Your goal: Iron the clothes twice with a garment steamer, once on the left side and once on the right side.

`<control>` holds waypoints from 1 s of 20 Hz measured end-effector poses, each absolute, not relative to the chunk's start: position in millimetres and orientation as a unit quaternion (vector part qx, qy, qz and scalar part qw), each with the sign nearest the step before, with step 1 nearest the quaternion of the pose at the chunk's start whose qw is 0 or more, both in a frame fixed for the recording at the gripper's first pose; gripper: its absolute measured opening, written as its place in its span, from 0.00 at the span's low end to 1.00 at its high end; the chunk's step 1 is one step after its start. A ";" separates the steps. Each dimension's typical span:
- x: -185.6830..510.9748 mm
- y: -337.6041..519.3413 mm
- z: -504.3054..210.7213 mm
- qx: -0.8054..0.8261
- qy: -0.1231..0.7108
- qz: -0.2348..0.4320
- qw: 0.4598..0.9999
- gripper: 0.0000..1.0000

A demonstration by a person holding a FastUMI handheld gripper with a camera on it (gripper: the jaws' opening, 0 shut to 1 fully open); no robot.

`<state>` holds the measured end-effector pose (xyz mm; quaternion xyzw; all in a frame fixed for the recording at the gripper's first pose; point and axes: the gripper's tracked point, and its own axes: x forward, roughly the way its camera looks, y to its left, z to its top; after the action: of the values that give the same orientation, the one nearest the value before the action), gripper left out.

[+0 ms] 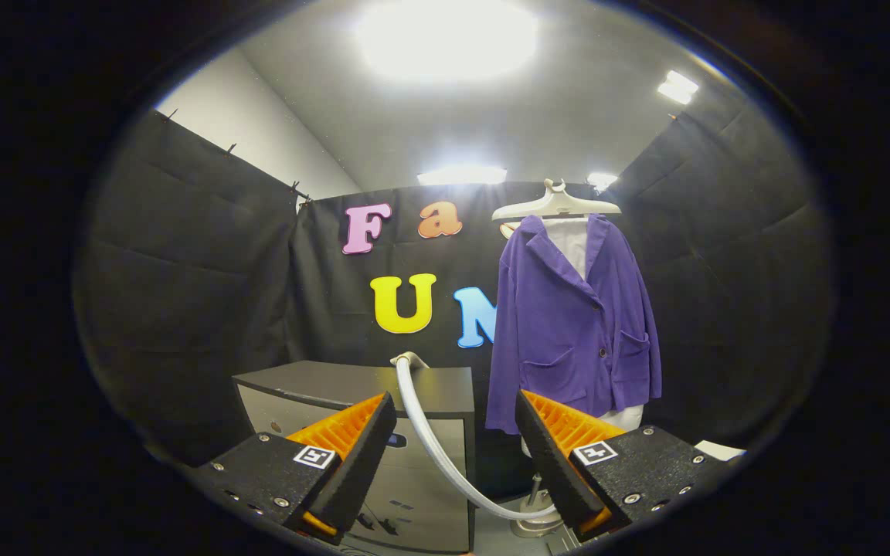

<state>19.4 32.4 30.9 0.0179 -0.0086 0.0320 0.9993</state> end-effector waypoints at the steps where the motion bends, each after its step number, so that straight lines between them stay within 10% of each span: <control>1: 26.9 36.3 34.6 0.017 -0.008 0.039 0.999 0.95; 20: 247.5 95.7 131.6 0.028 0.025 0.140 0.989 0.95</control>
<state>247.5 95.7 131.6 0.0278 0.0254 0.1398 0.9895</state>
